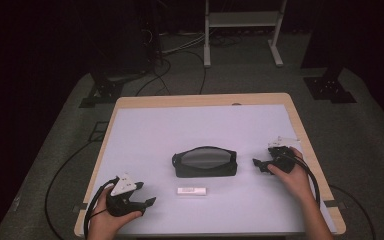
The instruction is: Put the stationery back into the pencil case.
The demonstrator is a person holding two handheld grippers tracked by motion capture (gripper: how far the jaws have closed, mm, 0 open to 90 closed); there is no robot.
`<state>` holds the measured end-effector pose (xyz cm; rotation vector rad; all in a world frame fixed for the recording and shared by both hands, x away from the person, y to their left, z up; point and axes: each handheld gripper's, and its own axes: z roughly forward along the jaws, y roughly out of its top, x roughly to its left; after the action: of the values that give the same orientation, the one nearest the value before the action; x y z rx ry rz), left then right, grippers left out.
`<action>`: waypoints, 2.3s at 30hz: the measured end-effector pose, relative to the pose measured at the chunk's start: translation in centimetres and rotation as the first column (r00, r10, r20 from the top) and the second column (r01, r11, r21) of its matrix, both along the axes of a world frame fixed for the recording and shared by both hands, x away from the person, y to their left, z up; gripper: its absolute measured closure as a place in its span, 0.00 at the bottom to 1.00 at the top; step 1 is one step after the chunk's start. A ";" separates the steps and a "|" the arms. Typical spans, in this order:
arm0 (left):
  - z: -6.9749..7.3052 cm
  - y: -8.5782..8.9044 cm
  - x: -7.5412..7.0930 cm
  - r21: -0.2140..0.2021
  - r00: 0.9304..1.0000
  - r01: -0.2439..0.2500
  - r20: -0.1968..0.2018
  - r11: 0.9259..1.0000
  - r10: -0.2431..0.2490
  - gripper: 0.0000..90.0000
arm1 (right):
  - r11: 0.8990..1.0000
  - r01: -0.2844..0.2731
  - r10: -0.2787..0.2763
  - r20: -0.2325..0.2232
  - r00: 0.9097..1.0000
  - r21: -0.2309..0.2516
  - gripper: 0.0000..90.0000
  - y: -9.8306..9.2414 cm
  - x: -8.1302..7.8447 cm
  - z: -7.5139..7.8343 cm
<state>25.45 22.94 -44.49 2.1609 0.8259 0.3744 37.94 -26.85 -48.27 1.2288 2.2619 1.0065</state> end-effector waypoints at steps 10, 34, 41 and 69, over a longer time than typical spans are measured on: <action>0.4 -2.1 0.4 0.010 0.998 0.068 0.001 0.998 -0.068 0.32 | 1.000 0.001 -0.001 0.000 1.000 0.002 0.19 0.0 0.0 -0.1; 0.9 -6.3 2.1 0.021 0.976 0.219 -0.010 0.976 -0.219 0.42 | 1.000 0.000 0.000 0.000 1.000 0.001 0.19 0.0 0.0 -0.1; 0.8 -7.1 2.5 0.032 0.968 0.250 -0.021 0.968 -0.249 0.43 | 1.000 0.000 0.000 0.000 1.000 0.001 0.19 0.0 0.0 -0.1; -0.6 -9.8 4.4 0.082 0.942 0.336 -0.051 0.938 -0.332 0.50 | 1.000 0.001 -0.001 -0.001 1.000 0.002 0.19 0.0 0.0 -0.1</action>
<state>29.89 13.12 -45.06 2.3459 0.4527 0.2016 37.94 -26.86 -48.35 1.2318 2.2617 1.0085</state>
